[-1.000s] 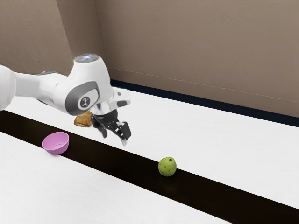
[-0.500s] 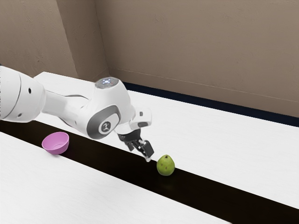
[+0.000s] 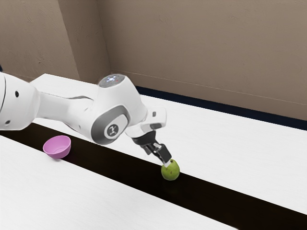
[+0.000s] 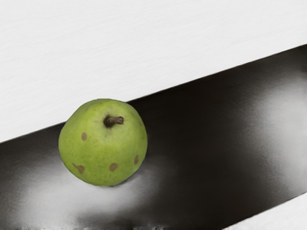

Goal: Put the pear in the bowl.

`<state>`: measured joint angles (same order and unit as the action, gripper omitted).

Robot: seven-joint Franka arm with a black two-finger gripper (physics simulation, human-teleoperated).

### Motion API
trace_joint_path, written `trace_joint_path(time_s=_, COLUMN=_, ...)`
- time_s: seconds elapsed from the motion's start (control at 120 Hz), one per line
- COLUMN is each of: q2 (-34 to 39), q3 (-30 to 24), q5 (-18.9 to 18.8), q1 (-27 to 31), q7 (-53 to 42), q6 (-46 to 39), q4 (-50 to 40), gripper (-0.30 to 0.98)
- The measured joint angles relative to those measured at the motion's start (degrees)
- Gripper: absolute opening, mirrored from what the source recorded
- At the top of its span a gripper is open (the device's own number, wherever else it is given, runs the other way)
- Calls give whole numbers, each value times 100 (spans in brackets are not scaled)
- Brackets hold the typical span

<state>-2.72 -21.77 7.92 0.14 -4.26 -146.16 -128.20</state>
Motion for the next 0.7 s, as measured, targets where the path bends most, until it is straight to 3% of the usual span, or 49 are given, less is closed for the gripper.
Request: trace_joint_path(time_s=0.7, q2=-1226, q3=-6, q5=-156, q1=-2, q7=-217, q6=-415, q4=469, gripper=69)
